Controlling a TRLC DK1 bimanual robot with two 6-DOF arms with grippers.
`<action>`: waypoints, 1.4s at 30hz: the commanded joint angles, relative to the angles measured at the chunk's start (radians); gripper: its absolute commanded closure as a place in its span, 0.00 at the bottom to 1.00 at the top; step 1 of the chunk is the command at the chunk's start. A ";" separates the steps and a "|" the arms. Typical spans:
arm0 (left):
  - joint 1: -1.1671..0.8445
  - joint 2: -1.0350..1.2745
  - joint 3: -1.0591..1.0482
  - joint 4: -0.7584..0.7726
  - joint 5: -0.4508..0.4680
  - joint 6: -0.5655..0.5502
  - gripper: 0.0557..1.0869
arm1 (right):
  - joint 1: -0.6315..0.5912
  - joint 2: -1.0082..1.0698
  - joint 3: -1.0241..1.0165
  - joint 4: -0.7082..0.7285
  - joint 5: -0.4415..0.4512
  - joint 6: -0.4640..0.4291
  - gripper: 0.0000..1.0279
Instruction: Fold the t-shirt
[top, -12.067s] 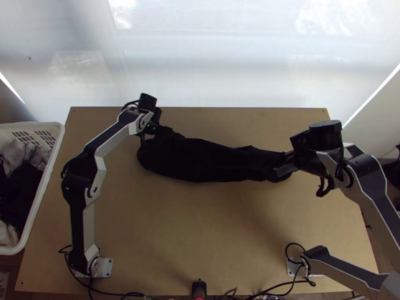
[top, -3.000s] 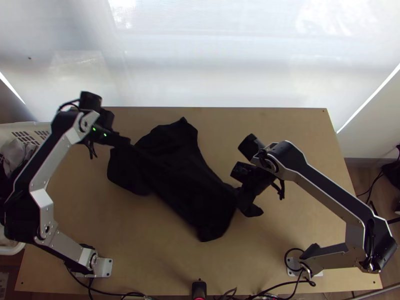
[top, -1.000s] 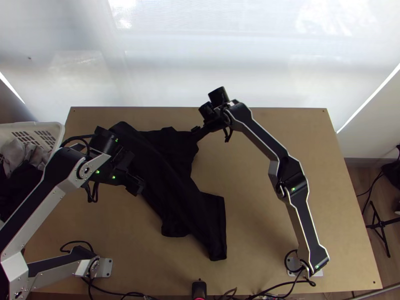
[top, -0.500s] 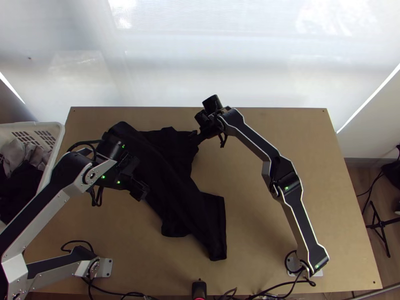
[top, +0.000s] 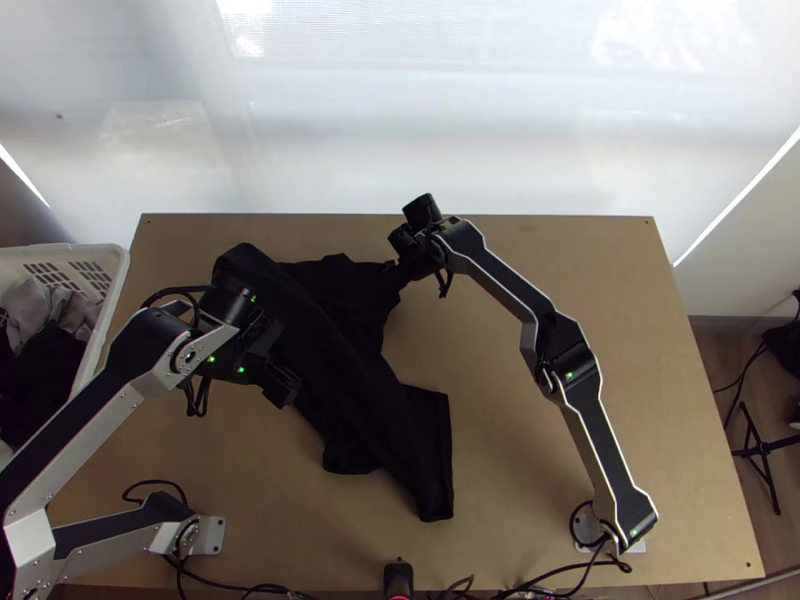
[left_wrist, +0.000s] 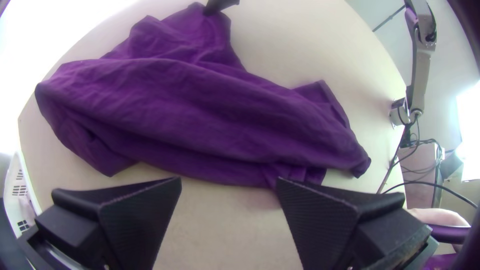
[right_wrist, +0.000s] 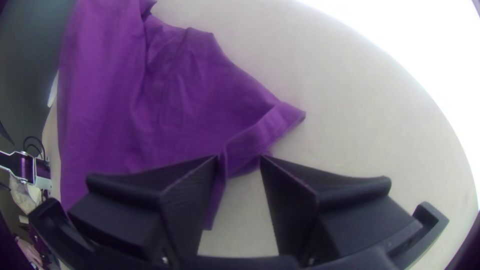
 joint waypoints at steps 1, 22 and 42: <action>-0.008 -0.002 -0.007 0.001 0.001 0.002 0.10 | 0.019 0.006 0.001 0.003 -0.001 -0.022 0.86; -0.192 -0.019 -0.081 0.021 -0.048 0.036 0.10 | -0.055 -0.151 -0.118 -0.080 -0.012 -0.035 0.97; -0.461 0.176 0.040 0.167 -0.062 0.008 0.09 | -0.325 -0.623 -0.683 0.080 -0.031 -0.036 0.97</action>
